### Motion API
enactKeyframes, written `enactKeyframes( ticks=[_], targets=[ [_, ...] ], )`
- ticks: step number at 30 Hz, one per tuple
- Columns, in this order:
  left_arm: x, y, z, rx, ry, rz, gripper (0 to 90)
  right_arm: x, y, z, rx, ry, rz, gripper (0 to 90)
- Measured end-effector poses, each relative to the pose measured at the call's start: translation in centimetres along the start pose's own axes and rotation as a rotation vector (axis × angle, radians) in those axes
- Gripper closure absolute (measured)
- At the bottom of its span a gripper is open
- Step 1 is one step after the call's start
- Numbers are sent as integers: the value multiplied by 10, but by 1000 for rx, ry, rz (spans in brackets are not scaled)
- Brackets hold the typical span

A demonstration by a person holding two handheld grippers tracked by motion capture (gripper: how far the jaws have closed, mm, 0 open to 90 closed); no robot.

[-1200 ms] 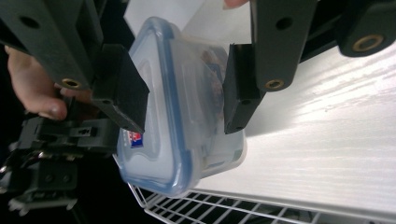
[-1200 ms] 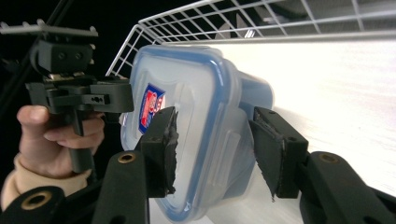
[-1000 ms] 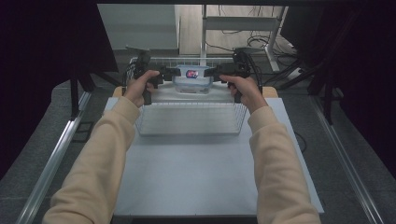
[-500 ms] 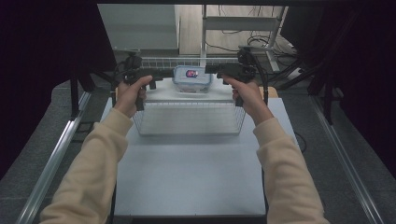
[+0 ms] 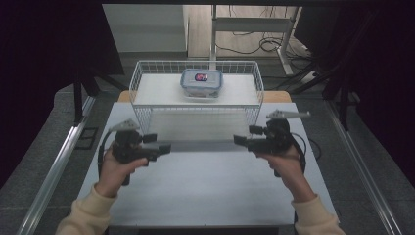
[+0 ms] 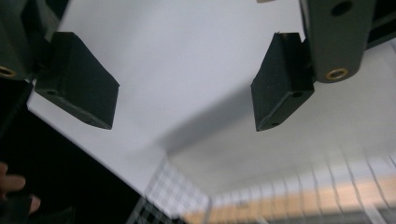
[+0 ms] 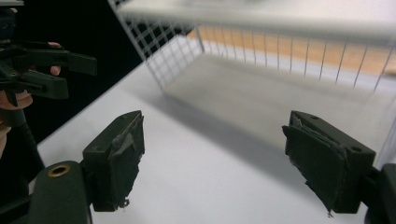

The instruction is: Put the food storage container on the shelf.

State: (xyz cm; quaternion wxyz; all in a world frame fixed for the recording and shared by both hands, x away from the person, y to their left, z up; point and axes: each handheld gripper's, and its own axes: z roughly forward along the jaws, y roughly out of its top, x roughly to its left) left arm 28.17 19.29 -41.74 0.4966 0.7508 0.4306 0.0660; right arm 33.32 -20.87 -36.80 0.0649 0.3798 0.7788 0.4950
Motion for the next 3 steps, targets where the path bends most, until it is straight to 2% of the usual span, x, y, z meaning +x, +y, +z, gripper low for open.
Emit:
enactKeyframes(
  ticks=[3],
  targets=[
    [0,-17,4,22,5,-10,227,0,-23,-4,4,-2,7,198]
  ],
)
